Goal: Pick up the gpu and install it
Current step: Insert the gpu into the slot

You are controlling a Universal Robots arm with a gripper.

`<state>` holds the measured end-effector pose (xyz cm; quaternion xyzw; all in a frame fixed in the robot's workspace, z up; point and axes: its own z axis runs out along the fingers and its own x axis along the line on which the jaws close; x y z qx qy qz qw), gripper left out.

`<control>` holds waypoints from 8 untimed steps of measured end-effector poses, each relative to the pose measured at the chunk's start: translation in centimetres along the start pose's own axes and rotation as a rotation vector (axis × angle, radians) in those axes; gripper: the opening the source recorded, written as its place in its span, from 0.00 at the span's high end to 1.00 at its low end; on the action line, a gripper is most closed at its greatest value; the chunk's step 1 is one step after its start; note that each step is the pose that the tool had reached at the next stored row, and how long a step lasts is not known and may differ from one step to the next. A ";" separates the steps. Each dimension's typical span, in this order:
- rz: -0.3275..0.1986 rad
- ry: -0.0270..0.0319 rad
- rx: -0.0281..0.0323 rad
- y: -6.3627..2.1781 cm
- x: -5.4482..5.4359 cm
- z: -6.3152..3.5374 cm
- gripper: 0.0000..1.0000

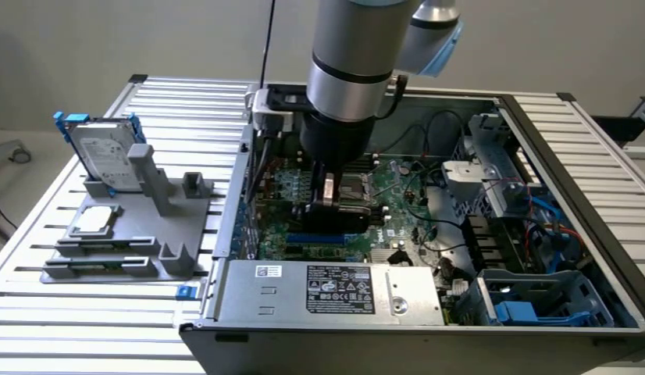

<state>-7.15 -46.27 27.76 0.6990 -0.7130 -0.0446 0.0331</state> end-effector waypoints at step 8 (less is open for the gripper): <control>0.003 -0.0002 0.0000 0.03 0.0 0.25 0.73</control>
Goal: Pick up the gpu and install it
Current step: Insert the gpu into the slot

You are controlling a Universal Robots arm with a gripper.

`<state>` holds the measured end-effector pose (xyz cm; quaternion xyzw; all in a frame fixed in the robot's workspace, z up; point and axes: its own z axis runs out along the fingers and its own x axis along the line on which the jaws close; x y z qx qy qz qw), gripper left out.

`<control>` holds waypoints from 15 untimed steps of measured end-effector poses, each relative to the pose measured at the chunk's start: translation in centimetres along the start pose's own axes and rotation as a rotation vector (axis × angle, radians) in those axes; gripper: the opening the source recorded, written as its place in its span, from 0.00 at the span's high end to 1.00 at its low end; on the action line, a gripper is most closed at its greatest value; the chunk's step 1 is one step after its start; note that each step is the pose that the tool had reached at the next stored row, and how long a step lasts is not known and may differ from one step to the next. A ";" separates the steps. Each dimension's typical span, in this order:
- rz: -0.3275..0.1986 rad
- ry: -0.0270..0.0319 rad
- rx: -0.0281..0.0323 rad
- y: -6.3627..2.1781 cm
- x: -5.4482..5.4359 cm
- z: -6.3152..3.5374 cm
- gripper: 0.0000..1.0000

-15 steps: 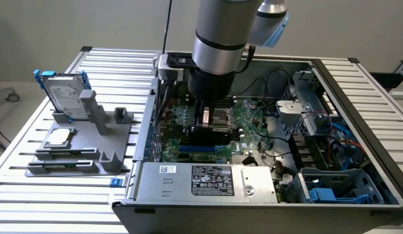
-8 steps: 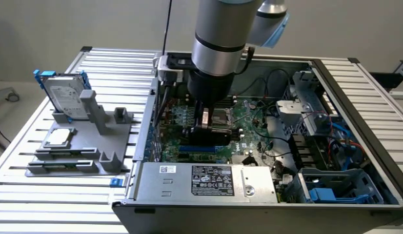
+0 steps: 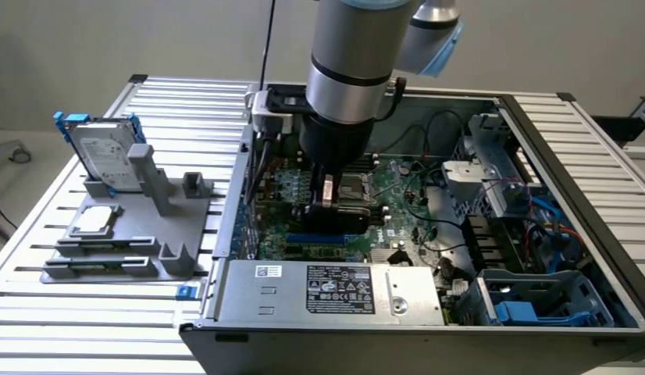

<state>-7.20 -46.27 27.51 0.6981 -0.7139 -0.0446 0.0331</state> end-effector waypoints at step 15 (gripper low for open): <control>0.000 0.0000 -0.0012 -0.06 0.1 0.51 0.73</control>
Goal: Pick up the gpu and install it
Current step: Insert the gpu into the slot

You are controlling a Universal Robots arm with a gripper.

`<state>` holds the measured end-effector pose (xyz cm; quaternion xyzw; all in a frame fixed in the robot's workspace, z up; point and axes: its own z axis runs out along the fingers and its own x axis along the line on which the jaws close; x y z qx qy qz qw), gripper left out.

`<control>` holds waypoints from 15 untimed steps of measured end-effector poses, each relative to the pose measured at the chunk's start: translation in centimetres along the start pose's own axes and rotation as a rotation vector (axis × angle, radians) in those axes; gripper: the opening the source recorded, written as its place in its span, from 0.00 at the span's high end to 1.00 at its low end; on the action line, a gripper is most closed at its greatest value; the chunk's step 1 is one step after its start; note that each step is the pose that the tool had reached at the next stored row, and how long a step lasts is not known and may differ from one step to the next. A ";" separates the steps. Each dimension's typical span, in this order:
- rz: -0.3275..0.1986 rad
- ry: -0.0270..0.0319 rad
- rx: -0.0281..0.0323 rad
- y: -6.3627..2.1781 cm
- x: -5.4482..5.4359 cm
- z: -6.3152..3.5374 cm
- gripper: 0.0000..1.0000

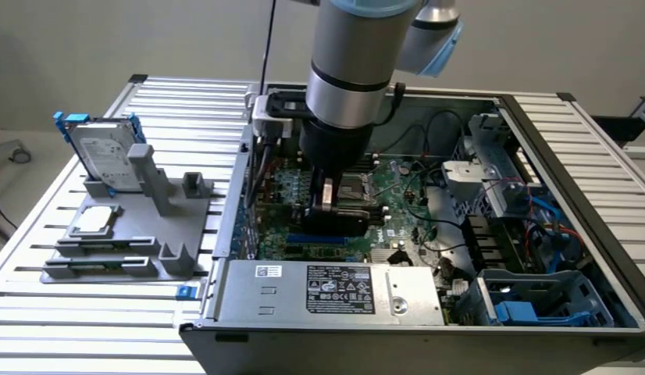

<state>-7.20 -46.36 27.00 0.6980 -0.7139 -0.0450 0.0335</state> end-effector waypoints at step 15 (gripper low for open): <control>0.000 0.0004 -0.0165 -0.08 0.1 0.64 0.73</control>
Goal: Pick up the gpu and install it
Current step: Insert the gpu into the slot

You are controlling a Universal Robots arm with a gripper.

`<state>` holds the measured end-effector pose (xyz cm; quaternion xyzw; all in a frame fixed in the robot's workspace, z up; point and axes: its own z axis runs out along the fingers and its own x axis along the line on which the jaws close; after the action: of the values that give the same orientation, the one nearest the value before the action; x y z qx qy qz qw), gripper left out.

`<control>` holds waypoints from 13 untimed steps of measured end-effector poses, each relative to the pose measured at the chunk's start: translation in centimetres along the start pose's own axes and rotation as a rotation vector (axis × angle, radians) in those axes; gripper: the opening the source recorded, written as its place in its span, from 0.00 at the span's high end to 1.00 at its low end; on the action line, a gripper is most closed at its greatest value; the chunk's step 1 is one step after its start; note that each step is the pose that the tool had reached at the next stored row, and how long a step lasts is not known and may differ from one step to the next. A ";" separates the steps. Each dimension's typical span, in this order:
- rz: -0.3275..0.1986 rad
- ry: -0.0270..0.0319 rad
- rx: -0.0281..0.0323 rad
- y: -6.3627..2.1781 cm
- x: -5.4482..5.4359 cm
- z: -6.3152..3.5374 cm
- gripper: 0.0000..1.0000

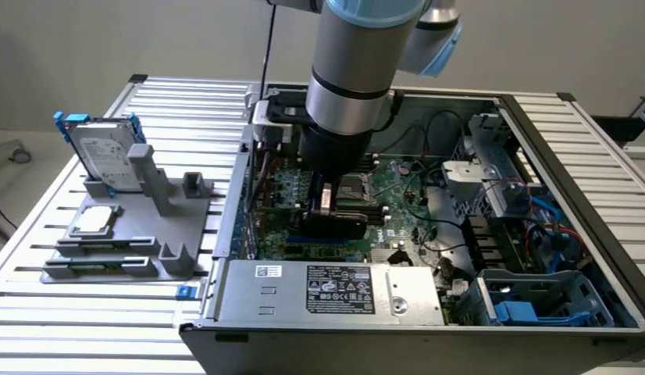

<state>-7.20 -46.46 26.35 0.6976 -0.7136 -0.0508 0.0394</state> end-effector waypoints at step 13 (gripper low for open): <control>0.000 0.0002 -0.0110 -0.19 0.0 0.18 0.73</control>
<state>-7.04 -46.46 26.14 0.6975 -0.7132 -0.0547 0.0433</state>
